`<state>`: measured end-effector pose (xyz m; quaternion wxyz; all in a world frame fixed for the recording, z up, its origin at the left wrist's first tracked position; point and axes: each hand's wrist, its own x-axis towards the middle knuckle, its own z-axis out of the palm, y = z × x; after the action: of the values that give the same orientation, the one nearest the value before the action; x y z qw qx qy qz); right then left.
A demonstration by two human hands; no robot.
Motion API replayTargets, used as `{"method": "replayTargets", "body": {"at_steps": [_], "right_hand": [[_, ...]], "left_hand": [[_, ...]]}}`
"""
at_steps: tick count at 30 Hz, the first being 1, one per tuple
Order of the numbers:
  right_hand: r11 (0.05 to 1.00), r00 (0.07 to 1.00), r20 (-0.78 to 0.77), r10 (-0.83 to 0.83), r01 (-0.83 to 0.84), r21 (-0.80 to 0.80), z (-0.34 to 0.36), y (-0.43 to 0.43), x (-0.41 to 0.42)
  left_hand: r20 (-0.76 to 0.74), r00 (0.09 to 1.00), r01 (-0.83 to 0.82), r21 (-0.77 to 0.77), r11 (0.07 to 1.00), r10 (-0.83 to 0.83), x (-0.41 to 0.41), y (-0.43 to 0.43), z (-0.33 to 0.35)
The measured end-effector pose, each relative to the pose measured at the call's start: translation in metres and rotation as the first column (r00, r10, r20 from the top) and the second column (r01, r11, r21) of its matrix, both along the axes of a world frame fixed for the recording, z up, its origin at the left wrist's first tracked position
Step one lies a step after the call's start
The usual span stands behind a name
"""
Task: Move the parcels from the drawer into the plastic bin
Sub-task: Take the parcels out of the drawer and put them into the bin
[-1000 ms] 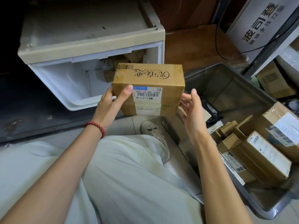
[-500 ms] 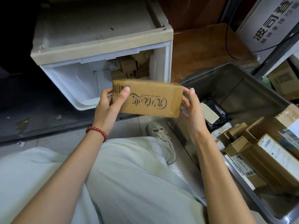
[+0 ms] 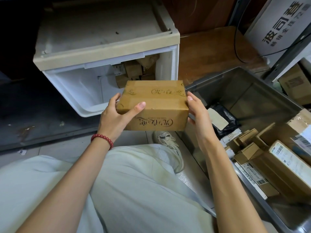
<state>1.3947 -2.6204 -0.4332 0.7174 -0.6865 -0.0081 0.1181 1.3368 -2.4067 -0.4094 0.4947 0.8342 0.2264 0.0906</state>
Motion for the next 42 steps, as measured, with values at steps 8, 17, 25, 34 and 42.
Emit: {"method": "replayTargets", "body": {"at_steps": [8,17,25,34,42], "right_hand": [[1.0,0.999,-0.03,0.012,-0.011,0.028,-0.001,0.005,-0.002],[0.998,0.995,-0.074,0.068,-0.069,-0.012,-0.007,0.014,-0.008],[0.993,0.987,-0.159,-0.025,0.042,0.108,-0.002,0.012,-0.003],[0.995,0.997,-0.019,-0.073,0.074,0.059,-0.003,-0.001,-0.003],[0.97,0.972,0.005,-0.234,0.233,0.064,0.001,-0.029,0.002]], "left_hand": [[-0.005,1.0,0.024,0.003,1.0,-0.024,0.001,0.0,-0.001],[0.031,0.998,-0.047,-0.036,0.998,0.048,0.0,0.0,0.0],[-0.02,1.0,0.003,0.065,0.998,-0.001,-0.001,-0.002,0.0],[-0.035,0.994,0.105,0.049,0.993,-0.104,0.008,-0.011,0.0],[0.033,0.987,0.152,0.062,0.986,-0.154,0.047,-0.054,0.009]]}}
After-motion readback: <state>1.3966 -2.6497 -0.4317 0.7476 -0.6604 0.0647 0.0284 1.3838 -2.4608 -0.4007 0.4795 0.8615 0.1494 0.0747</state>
